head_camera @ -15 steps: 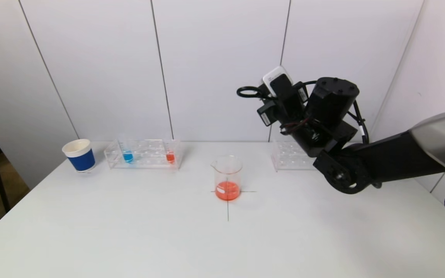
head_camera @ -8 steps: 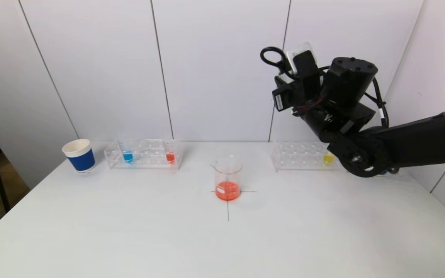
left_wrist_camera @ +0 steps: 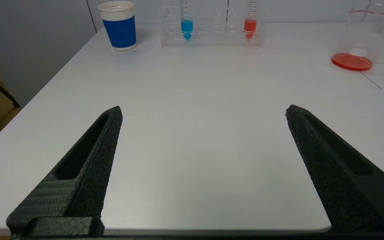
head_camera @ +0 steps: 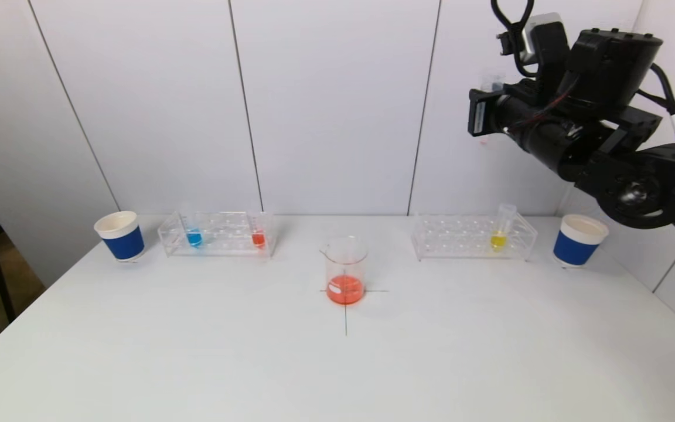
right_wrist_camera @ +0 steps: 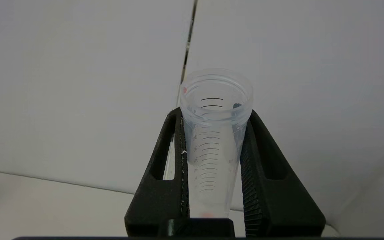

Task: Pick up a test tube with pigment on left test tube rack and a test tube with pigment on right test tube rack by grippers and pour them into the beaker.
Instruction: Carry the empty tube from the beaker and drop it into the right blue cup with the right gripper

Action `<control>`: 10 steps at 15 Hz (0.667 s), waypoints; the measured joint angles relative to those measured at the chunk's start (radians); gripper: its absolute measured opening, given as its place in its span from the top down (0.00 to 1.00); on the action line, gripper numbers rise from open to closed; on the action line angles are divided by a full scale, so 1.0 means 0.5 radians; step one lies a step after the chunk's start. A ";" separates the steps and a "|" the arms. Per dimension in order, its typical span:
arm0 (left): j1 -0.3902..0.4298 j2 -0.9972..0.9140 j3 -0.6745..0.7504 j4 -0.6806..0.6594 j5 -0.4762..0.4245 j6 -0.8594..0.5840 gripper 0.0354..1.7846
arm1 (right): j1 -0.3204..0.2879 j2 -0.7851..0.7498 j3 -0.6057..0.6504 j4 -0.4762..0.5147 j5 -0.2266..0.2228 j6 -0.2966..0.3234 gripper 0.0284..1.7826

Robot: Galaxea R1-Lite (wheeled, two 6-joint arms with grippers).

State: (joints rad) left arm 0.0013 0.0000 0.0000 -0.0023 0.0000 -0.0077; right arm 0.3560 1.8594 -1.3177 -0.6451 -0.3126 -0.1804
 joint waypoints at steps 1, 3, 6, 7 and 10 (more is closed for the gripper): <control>0.000 0.000 0.000 -0.001 0.000 0.000 0.04 | -0.043 -0.027 -0.022 0.098 0.001 0.089 0.73; 0.000 0.000 0.000 -0.001 -0.001 0.001 0.04 | -0.130 -0.064 -0.085 0.288 0.013 0.254 0.73; 0.000 0.000 0.000 -0.001 0.000 0.001 0.04 | -0.311 -0.079 -0.180 0.446 0.031 0.362 0.73; 0.000 0.000 0.000 -0.001 0.000 0.001 0.04 | -0.379 -0.068 -0.209 0.439 0.046 0.389 0.73; 0.000 0.000 0.000 -0.001 0.000 0.001 0.04 | -0.572 -0.026 -0.284 0.453 0.098 0.428 0.73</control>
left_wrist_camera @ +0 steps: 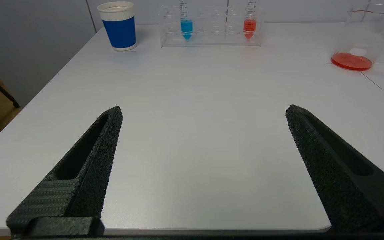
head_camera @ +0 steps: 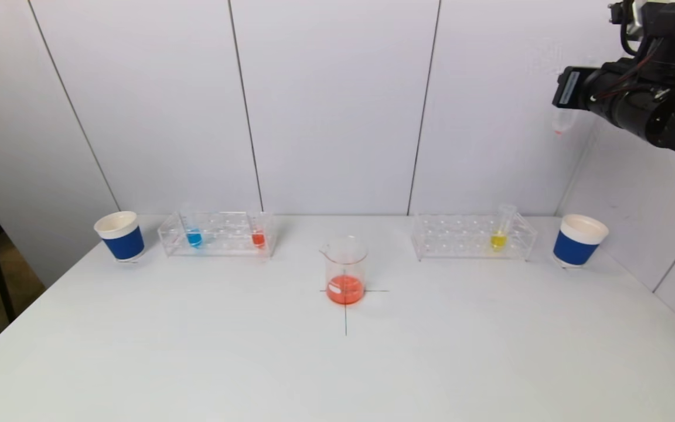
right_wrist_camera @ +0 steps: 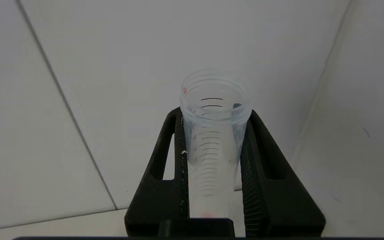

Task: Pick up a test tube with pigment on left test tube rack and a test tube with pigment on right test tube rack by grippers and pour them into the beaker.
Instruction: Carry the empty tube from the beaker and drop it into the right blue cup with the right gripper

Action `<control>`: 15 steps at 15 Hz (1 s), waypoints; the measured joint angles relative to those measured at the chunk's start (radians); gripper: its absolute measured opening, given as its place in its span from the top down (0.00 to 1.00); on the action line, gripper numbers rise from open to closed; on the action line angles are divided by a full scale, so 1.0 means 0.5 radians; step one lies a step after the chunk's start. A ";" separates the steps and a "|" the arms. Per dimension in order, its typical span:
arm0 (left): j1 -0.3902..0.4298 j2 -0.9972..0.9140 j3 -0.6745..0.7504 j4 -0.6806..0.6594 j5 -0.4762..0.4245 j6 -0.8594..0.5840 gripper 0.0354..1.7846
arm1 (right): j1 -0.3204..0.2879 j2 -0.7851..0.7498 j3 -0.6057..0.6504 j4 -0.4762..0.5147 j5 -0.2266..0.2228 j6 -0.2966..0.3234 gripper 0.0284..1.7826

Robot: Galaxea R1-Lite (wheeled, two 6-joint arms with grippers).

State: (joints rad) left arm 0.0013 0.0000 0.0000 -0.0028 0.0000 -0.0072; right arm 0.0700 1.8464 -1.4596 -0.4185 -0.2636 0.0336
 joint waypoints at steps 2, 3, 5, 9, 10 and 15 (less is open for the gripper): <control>0.000 0.000 0.000 0.000 0.000 0.000 0.04 | -0.117 0.034 -0.024 0.000 0.035 0.005 0.73; 0.000 0.000 0.000 0.000 0.000 0.000 0.04 | -0.171 0.054 -0.031 -0.005 0.054 0.006 0.73; 0.000 0.000 0.000 0.000 0.000 -0.001 0.04 | -0.266 0.091 -0.036 -0.016 0.096 0.010 0.73; 0.000 0.000 0.000 0.000 0.000 0.000 0.04 | -0.377 0.173 -0.025 -0.033 0.143 0.064 0.73; 0.000 0.000 0.000 0.000 0.000 -0.001 0.04 | -0.395 0.198 -0.023 -0.036 0.146 0.070 0.73; 0.000 0.000 0.000 0.000 0.000 0.000 0.04 | -0.431 0.317 0.031 -0.095 0.159 0.076 0.73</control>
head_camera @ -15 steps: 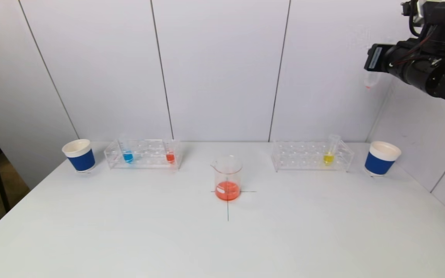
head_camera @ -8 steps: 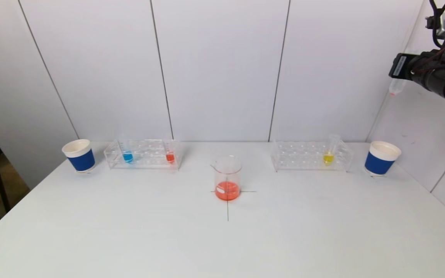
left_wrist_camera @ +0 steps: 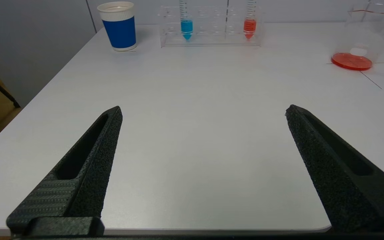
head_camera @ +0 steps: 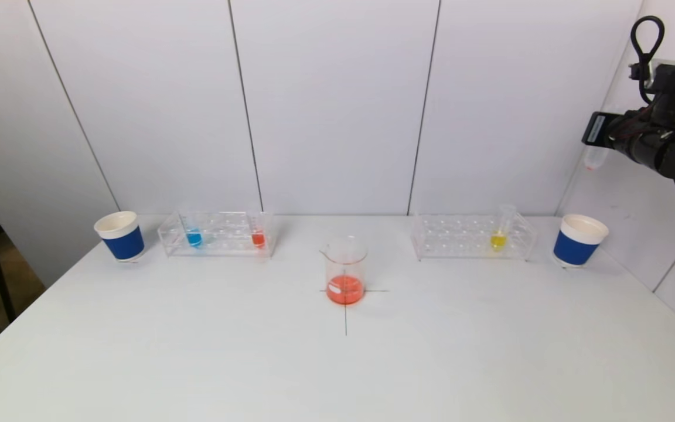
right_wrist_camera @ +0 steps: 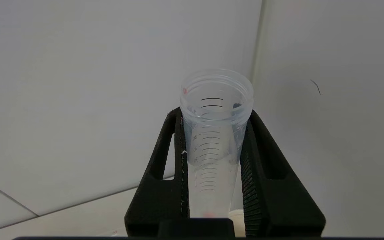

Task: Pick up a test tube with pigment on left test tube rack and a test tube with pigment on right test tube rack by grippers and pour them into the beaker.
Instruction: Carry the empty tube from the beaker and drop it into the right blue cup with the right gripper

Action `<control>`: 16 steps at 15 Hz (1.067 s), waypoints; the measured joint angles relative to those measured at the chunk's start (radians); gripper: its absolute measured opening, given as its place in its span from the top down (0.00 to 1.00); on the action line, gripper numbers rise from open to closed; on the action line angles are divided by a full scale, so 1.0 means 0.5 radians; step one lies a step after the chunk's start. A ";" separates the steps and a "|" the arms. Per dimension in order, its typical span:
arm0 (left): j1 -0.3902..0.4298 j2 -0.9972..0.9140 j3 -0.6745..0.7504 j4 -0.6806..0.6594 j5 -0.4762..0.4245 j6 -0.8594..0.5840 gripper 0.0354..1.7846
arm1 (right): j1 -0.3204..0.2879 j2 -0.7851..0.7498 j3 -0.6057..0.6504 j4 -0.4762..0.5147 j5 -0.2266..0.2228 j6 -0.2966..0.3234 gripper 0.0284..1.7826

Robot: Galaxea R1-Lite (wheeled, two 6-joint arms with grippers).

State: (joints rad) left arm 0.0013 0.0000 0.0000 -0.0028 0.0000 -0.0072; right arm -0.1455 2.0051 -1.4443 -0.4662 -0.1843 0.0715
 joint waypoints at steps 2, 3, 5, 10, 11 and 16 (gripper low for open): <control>0.000 0.000 0.000 0.000 0.000 0.000 0.04 | -0.009 0.046 0.060 -0.093 0.007 -0.002 0.73; 0.000 0.000 0.000 0.000 0.000 0.000 0.04 | -0.011 0.071 0.106 -0.163 0.014 -0.003 0.73; 0.000 0.000 0.000 0.001 0.000 0.000 0.04 | -0.020 0.114 0.192 -0.283 0.018 -0.004 0.73; 0.000 0.000 0.000 0.000 0.000 0.000 0.04 | -0.114 0.201 0.351 -0.474 0.065 -0.003 0.73; 0.000 0.000 0.000 0.000 0.000 0.000 0.04 | -0.136 0.214 0.387 -0.505 0.081 -0.003 0.73; 0.000 0.000 0.000 0.000 0.000 0.000 0.04 | -0.225 0.290 0.512 -0.657 0.123 -0.002 0.73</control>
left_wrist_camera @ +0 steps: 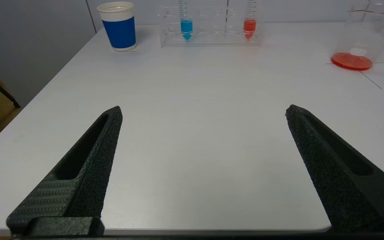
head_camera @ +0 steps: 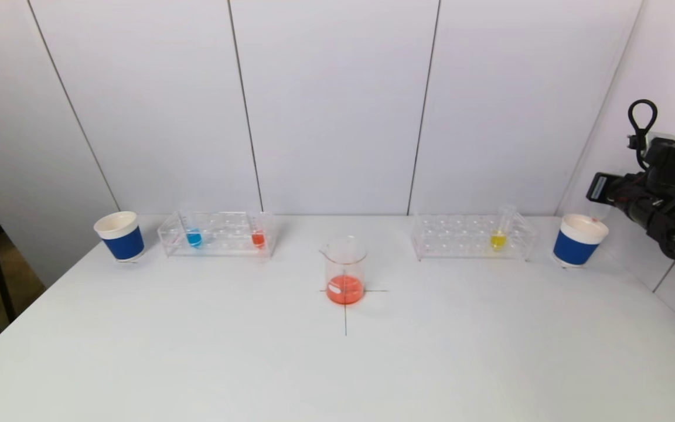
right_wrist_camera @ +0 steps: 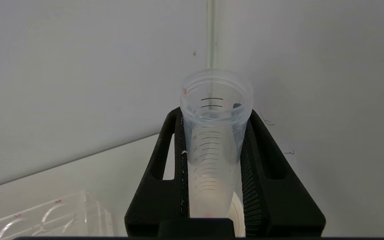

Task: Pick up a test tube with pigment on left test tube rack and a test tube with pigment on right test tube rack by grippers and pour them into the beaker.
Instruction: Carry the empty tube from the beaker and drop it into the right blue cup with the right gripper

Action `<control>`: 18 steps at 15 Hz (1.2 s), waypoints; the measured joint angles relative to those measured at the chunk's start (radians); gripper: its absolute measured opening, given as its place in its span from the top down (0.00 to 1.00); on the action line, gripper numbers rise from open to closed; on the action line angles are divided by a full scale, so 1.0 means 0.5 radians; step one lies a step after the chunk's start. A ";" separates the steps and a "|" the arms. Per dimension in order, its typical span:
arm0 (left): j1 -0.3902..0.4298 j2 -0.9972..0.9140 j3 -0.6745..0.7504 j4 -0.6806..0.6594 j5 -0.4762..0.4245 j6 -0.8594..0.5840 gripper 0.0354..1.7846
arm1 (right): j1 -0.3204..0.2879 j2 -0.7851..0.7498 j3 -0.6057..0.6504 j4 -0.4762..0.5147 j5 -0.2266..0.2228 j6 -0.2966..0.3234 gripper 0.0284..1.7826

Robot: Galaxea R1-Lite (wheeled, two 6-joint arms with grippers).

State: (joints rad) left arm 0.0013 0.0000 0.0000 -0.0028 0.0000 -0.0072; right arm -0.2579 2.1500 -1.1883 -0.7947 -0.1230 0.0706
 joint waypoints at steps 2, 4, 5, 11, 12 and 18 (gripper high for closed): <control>0.000 0.000 0.000 0.000 0.000 0.000 0.04 | -0.014 0.023 0.048 -0.042 0.051 0.002 0.73; 0.000 0.000 0.000 0.000 0.000 0.000 0.04 | -0.022 0.050 0.098 -0.125 0.063 -0.001 0.73; 0.000 0.000 0.000 0.000 -0.001 0.000 0.04 | -0.023 0.069 0.120 -0.184 0.068 0.000 0.73; 0.000 0.000 0.000 0.000 0.000 0.000 0.04 | -0.022 0.135 0.186 -0.231 0.073 0.000 0.73; 0.000 0.000 0.000 0.000 0.000 -0.001 0.04 | -0.022 0.141 0.191 -0.231 0.073 0.000 0.73; 0.000 0.000 0.000 0.000 0.000 0.000 0.04 | -0.021 0.153 0.205 -0.234 0.075 -0.001 0.73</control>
State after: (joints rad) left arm 0.0013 0.0000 0.0000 -0.0028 0.0000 -0.0072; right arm -0.2683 2.2264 -1.0857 -0.9115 -0.0855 0.0702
